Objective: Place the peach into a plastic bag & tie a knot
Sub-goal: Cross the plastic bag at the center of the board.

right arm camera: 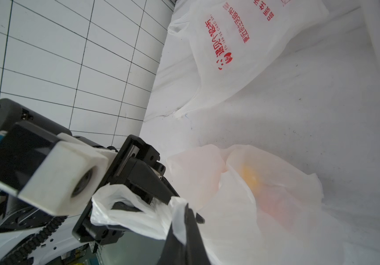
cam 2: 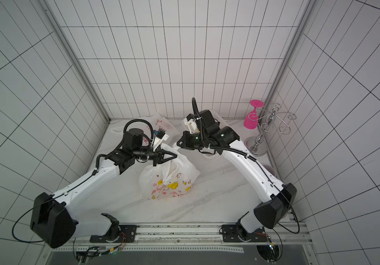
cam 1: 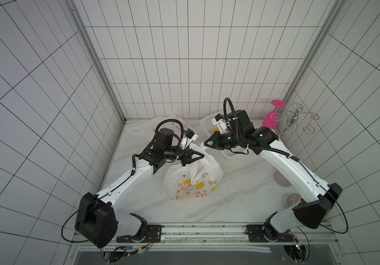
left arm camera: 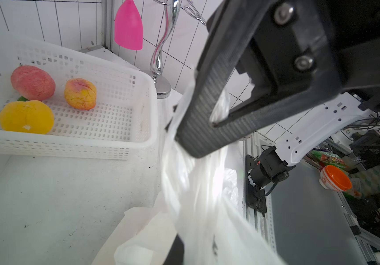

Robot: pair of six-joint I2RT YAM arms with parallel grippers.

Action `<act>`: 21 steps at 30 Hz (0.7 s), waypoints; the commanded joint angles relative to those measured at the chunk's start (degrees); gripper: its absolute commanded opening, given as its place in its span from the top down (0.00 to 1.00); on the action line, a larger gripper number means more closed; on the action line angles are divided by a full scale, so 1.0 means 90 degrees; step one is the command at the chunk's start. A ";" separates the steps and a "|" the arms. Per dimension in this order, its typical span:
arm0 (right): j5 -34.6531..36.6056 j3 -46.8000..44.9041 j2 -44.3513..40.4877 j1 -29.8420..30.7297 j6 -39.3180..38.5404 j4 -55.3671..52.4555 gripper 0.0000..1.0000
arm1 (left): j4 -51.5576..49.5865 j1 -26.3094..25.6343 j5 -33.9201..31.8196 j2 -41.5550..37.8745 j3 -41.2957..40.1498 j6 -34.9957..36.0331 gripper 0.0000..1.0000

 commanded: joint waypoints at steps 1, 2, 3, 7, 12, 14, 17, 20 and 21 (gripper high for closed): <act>-0.0021 0.0592 -0.0232 -0.0112 -0.0177 -0.0094 1.00 | 0.0141 0.0079 0.0000 -0.0158 -0.0133 -0.0131 0.77; -0.0132 0.0559 -0.0255 -0.0121 -0.0197 -0.0025 1.00 | 0.0213 0.0083 0.0021 -0.0160 -0.0177 -0.0213 0.77; -0.0222 0.0499 -0.0284 -0.0116 -0.0211 0.0077 1.00 | 0.0250 0.0088 0.0040 -0.0136 -0.0192 -0.0267 0.77; -0.0361 0.0064 -0.0578 -0.0109 -0.0191 0.0605 1.00 | 0.0137 0.0188 0.0156 0.0011 -0.0086 -0.0407 0.83; -0.0735 -0.0626 -0.0967 0.0196 -0.0472 0.1066 1.00 | 0.0376 0.0383 0.0311 0.0113 0.0023 -0.1083 0.95; -0.0696 -0.1018 -0.1202 0.0362 -0.0696 0.1101 1.00 | 0.0376 0.0499 0.0366 0.0109 0.0072 -0.1331 0.97; -0.0615 -0.1689 -0.1472 0.0679 -0.0757 0.1477 1.00 | 0.0431 0.0528 0.0428 0.0031 0.0045 -0.1472 0.97; -0.0309 -0.2116 -0.1405 0.1035 -0.0804 0.1763 1.00 | 0.0547 0.0518 0.0502 0.0010 0.0012 -0.1583 0.97; -0.0125 -0.2266 -0.1351 0.1123 -0.0806 0.1872 1.00 | 0.0545 0.0518 0.0518 0.0017 0.0014 -0.1603 0.97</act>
